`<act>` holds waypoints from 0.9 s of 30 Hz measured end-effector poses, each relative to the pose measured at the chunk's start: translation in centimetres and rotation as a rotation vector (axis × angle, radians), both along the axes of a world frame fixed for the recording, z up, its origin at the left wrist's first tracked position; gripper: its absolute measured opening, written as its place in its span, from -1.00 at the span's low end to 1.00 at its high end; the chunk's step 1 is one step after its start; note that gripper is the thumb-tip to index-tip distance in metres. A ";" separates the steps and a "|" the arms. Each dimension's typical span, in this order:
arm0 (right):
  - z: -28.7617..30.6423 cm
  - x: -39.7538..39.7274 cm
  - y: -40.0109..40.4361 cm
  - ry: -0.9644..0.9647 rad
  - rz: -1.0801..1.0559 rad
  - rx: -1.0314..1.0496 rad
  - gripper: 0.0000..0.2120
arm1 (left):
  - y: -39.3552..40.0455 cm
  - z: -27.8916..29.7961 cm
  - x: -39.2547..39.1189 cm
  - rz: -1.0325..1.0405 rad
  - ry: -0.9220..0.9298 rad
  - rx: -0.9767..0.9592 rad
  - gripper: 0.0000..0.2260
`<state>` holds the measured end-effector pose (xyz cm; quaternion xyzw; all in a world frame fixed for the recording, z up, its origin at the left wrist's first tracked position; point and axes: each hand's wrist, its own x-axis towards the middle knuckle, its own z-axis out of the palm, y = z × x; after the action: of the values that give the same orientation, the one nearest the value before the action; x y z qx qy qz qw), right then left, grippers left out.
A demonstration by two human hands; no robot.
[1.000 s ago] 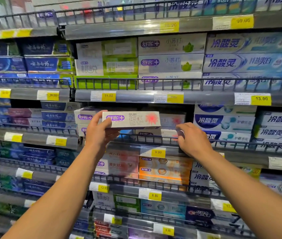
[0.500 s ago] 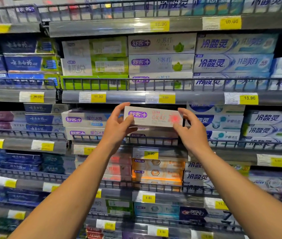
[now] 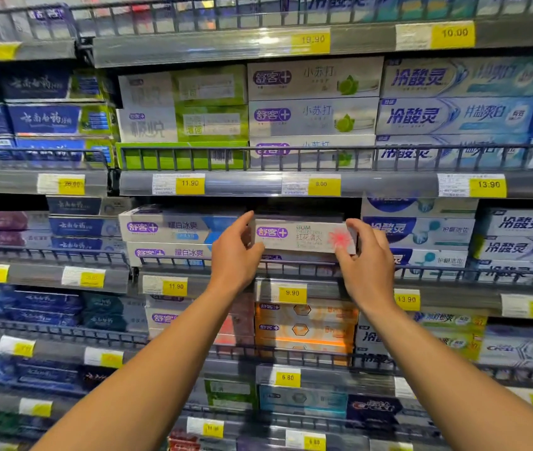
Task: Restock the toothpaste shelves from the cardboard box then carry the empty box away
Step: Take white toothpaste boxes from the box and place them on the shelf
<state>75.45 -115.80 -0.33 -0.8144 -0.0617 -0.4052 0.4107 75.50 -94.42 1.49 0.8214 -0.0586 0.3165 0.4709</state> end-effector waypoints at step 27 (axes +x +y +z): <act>1.0 -0.6 0.0 0.240 0.109 -0.161 -0.29 | 1.6 -1.0 -1.4 -0.128 0.051 -0.064 -0.53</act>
<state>74.81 -115.76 0.66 -0.8828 -0.0885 -0.2757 0.3699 74.11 -92.77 0.44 0.8082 -0.0888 0.2667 0.5174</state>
